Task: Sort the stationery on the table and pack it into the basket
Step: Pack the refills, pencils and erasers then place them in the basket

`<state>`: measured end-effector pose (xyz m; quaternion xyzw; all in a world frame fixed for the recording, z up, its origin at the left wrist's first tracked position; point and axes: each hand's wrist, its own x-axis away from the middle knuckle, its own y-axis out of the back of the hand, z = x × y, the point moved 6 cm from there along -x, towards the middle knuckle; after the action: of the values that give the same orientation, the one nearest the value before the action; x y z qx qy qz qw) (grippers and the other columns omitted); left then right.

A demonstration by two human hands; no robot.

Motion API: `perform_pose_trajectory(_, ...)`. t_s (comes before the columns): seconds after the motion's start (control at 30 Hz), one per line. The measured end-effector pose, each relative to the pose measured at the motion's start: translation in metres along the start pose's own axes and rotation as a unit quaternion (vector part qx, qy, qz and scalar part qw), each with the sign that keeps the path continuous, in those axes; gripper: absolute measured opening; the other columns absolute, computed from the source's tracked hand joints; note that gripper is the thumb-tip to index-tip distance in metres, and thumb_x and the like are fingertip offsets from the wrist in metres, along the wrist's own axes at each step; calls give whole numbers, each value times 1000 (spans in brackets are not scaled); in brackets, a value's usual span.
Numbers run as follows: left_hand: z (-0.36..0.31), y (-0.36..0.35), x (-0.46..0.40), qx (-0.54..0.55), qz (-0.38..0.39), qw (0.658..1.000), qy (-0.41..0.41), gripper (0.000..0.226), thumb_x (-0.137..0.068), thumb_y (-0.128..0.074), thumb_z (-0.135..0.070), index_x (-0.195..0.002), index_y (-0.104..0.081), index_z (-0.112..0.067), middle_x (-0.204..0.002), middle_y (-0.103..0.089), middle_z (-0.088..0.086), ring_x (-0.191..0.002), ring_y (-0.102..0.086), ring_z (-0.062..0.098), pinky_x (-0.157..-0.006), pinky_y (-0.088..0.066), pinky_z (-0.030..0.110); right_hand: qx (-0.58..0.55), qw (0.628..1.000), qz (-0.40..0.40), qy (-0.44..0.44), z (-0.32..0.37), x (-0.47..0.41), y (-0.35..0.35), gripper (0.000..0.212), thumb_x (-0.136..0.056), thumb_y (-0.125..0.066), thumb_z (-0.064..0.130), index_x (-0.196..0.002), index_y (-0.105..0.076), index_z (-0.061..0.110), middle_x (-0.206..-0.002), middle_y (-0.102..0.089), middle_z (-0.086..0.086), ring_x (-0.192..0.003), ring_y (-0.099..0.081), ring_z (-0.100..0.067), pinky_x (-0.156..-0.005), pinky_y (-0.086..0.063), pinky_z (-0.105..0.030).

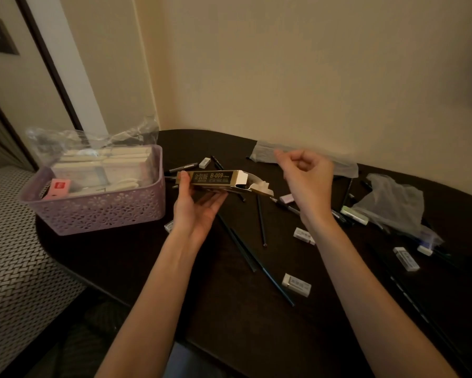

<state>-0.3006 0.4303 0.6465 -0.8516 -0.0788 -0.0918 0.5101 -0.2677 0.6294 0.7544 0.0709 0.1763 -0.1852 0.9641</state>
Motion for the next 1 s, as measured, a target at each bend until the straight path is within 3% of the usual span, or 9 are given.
perform_pose_trajectory(0.17,-44,3,30,-12,8,999,-42,57,-90,-60,-42,-136,-47,-11,-130,-54,22,-119,-55,38,-95,-52,48,21,998,51,-42,-27,15,-19,19,-96,-55,22,-85,-68,13,-61,-57,4,-53,-53,4,-65,-44,-19)
perform_pose_trajectory(0.3,-74,8,51,1,20,999,-49,52,-94,-52,-45,-131,-54,-9,-128,-61,18,-113,-63,35,-96,-52,47,146,972,175,-53,-46,19,-56,8,-95,-56,18,-97,-64,17,-77,-64,3,-68,-60,1,-65,-46,-19)
perform_pose_trajectory(0.5,-96,17,76,15,2,997,-78,46,-95,-52,-44,-126,-53,-10,-127,-60,21,-117,-59,36,-95,-52,48,351,861,350,118,-51,18,-120,21,-89,-63,10,-108,-61,21,-105,-55,1,-90,-58,-9,-81,-52,-27)
perform_pose_trajectory(0.6,-106,22,81,8,-9,995,-103,48,-95,-54,-42,-130,-52,-10,-131,-56,21,-119,-56,36,-98,-50,49,421,789,404,191,-52,22,-142,23,-91,-62,13,-113,-61,18,-118,-49,-3,-106,-54,-16,-89,-50,-33)
perform_pose_trajectory(0.7,-112,29,82,4,-15,994,-109,48,-95,-54,-42,-132,-51,-11,-131,-55,21,-119,-56,36,-98,-50,49,451,745,437,226,-51,30,-157,23,-92,-61,15,-115,-61,18,-124,-48,-5,-111,-53,-19,-92,-50,-35)
perform_pose_trajectory(0.83,-117,35,85,10,-29,993,-117,47,-97,-52,-42,-132,-50,-11,-131,-53,21,-120,-55,36,-100,-48,50,490,691,455,275,-48,41,-171,23,-92,-58,12,-115,-60,14,-122,-51,-7,-112,-49,-21,-88,-49,-34)
perform_pose_trajectory(1.0,-115,38,89,8,-43,992,-116,43,-96,-53,-40,-127,-51,-11,-128,-55,20,-119,-55,35,-100,-48,49,526,608,465,371,-41,50,-178,16,-89,-56,10,-105,-58,11,-106,-58,-7,-94,-55,-20,-69,-47,-28)
